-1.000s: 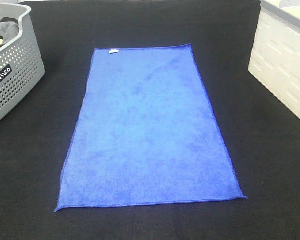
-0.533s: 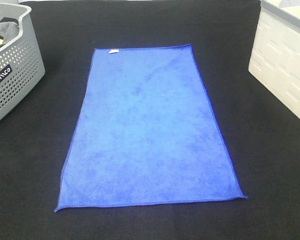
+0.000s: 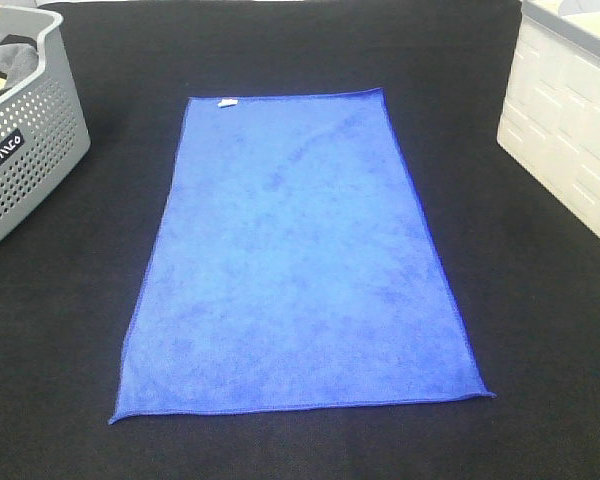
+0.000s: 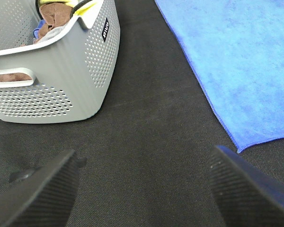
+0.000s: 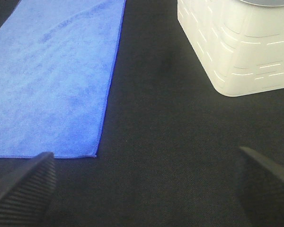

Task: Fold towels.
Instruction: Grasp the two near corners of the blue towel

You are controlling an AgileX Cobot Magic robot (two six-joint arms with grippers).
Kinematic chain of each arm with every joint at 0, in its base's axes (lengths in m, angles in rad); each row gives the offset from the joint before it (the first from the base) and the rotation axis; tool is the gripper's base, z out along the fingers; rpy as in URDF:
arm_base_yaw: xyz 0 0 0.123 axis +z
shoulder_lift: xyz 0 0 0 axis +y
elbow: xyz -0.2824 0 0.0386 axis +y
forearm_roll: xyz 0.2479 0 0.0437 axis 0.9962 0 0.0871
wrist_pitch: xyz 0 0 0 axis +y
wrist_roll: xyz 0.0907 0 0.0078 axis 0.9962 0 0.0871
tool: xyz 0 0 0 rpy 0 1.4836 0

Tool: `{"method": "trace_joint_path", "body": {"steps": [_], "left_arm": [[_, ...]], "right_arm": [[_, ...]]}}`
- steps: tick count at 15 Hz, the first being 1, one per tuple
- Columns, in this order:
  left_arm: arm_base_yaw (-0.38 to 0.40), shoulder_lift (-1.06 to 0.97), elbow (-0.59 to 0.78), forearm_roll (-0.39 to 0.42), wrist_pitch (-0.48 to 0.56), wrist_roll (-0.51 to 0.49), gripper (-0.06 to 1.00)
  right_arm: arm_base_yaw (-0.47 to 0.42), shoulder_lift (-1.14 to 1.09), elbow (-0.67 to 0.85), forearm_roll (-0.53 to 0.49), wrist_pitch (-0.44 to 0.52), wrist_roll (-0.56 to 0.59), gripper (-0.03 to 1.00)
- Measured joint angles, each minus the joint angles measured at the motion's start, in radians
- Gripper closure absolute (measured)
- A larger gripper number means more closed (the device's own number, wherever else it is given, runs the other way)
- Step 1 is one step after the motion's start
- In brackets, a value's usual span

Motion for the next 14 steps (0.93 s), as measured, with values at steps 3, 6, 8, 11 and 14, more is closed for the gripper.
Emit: {"method": "trace_joint_path", "body": {"steps": [3,6,8,11,14], "left_arm": [[0.0,0.0,0.0,0.0,0.0,0.0,0.22],[0.0,0.0,0.0,0.0,0.0,0.0,0.22],[0.0,0.0,0.0,0.0,0.0,0.0,0.22],[0.0,0.0,0.0,0.0,0.0,0.0,0.22],[0.0,0.0,0.0,0.0,0.0,0.0,0.22]], "right_arm": [[0.0,0.0,0.0,0.0,0.0,0.0,0.02],[0.0,0.0,0.0,0.0,0.0,0.0,0.02],[0.0,0.0,0.0,0.0,0.0,0.0,0.02],[0.0,0.0,0.0,0.0,0.0,0.0,0.02],[0.0,0.0,0.0,0.0,0.0,0.0,0.02]]}}
